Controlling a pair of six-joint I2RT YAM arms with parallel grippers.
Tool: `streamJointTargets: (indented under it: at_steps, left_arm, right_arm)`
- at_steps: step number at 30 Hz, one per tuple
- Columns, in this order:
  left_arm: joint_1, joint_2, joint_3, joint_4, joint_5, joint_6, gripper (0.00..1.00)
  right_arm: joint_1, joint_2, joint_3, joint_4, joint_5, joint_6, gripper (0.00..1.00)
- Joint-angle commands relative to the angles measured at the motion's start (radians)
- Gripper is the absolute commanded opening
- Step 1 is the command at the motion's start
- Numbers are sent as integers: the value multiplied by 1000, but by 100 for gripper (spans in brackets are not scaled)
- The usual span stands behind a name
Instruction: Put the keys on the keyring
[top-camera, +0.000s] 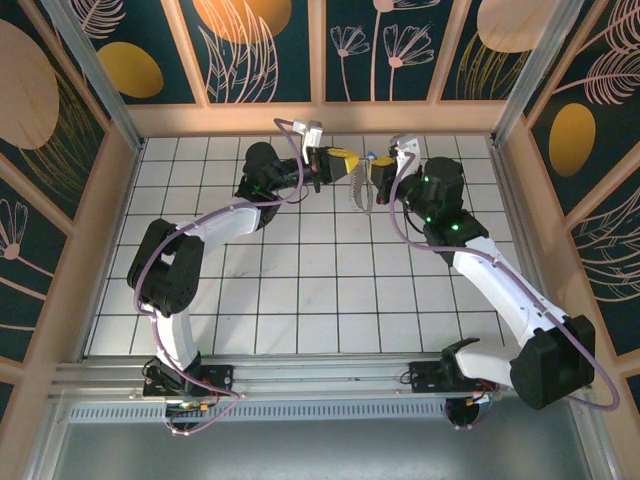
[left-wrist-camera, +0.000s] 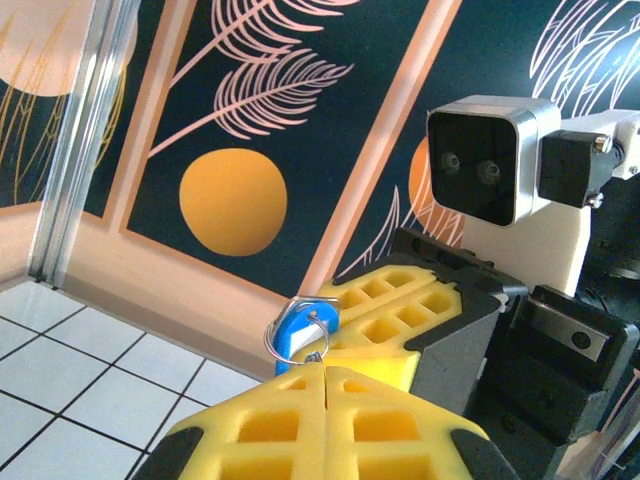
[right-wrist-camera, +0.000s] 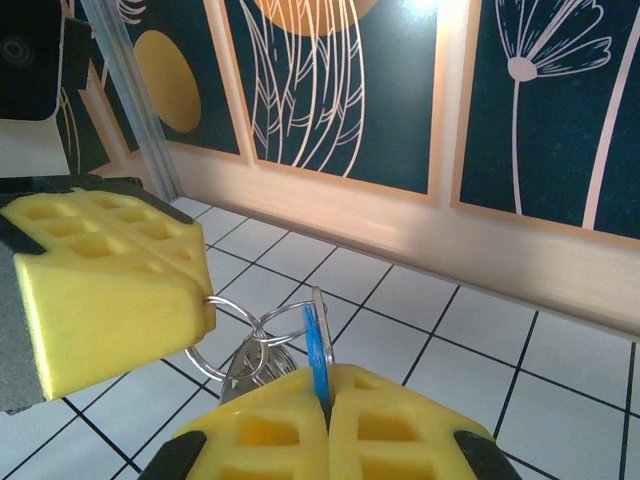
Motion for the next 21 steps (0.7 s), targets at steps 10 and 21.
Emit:
streamJointTargets:
  at_steps: [10,21]
  left_arm:
    - [3,-93,-54,41,-71,12,23]
    - [88,-227,-214,36,-240,22,26]
  right_arm:
    - [-26,94,118,1,23,3,0]
    - [-20,280,191,28,-36,33,0]
